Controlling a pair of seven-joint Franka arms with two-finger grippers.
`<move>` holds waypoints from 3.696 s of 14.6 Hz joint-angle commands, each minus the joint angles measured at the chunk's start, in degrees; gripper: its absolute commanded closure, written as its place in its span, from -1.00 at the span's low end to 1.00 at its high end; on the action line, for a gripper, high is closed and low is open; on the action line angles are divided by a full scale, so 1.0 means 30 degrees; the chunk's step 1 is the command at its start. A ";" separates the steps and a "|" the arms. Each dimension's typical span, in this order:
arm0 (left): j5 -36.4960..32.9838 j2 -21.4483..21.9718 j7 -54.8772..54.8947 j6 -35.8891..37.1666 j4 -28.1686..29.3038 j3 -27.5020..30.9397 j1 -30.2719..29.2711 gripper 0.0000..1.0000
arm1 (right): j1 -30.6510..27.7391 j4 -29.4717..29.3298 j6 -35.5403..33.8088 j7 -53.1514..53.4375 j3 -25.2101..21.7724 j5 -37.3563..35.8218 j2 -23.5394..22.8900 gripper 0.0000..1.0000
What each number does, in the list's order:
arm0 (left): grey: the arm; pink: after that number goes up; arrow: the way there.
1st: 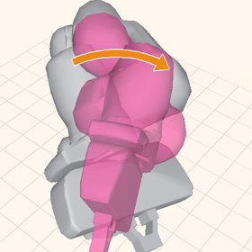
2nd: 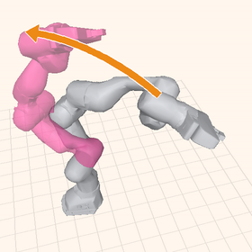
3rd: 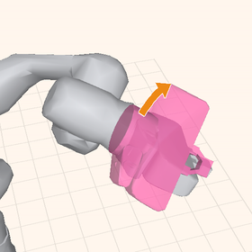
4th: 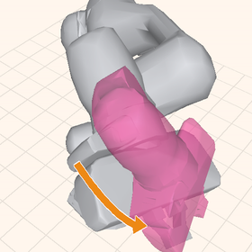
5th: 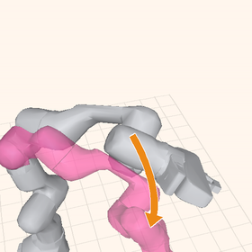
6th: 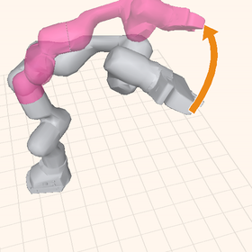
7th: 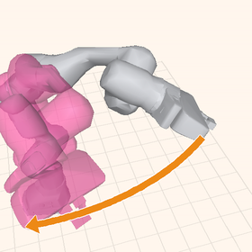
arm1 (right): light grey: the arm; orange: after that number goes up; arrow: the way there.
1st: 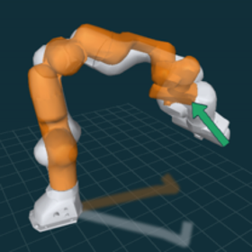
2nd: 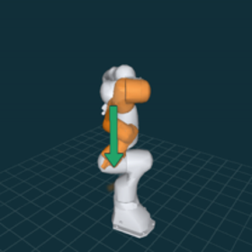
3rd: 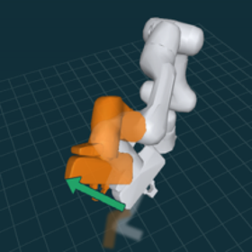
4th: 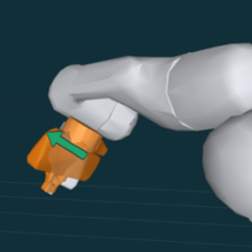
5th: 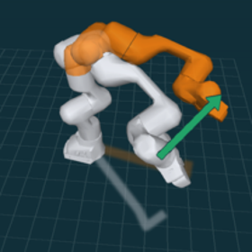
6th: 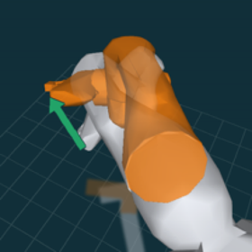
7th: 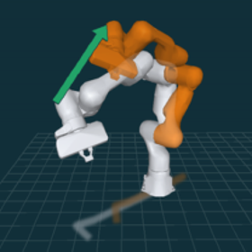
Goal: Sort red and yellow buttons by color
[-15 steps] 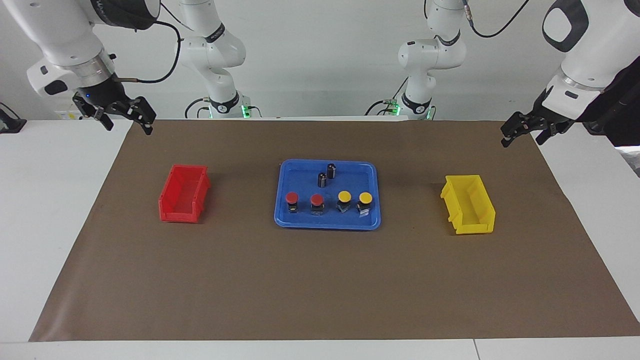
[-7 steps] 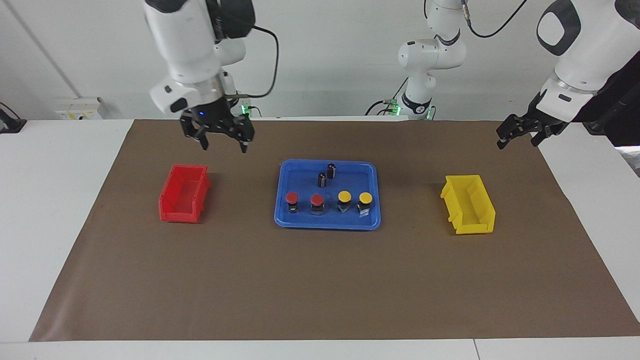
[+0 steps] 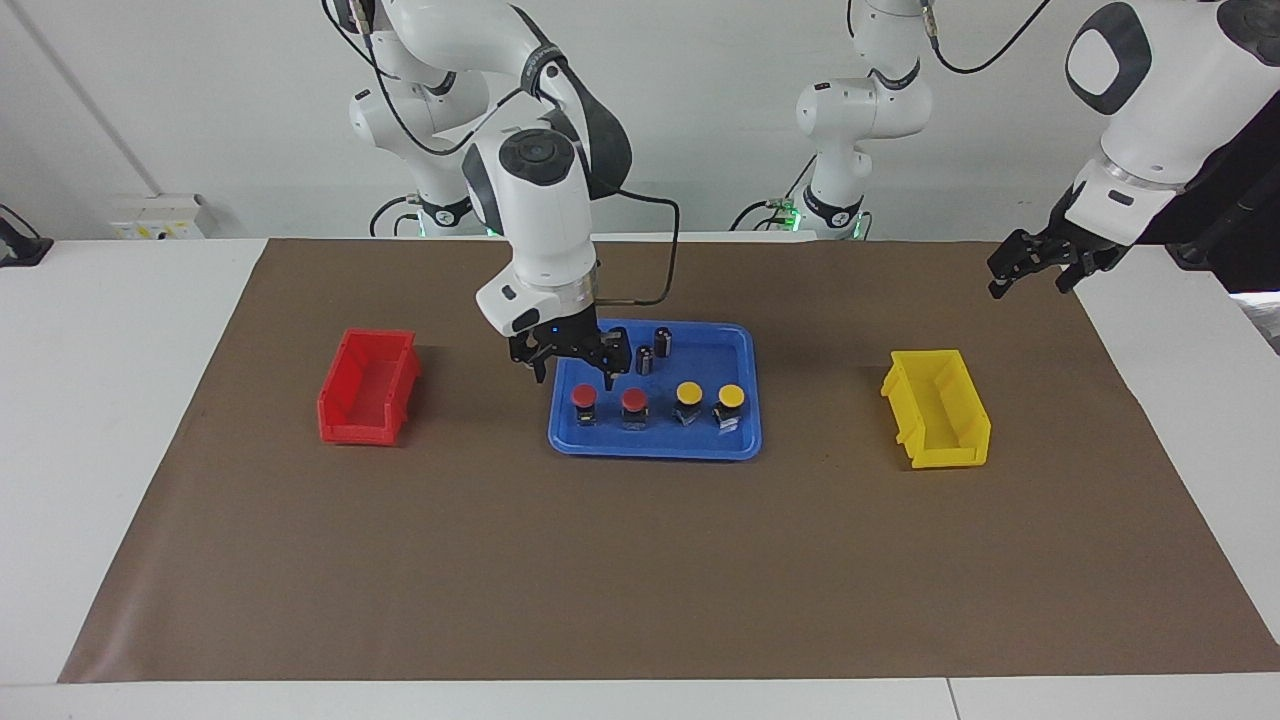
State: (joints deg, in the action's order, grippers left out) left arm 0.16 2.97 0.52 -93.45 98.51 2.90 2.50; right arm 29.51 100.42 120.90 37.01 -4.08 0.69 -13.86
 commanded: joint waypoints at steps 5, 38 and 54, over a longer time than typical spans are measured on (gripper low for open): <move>-0.0024 0.0796 0.0118 -0.0753 0.1234 0.0060 -0.0247 -1.00 | 0.0595 0.3498 0.2322 -0.0822 0.0041 -0.0993 0.0961 -1.00; -0.0024 0.0913 -0.0145 -0.1457 0.1587 -0.0116 0.0279 -1.00 | 0.1180 0.4670 0.3997 -0.0941 0.0070 -0.1023 -0.0712 -0.09; 0.0093 -0.2447 -0.9009 -0.8447 0.4048 -0.0585 0.8681 -1.00 | -0.8276 0.7272 -0.1776 -1.1892 -0.0106 -0.0554 0.7606 0.79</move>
State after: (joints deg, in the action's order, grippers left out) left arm 0.45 0.10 -22.06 -114.02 110.62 0.11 25.11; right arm 8.52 115.50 113.08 5.56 -5.34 -1.44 5.61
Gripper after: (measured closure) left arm 0.000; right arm 0.656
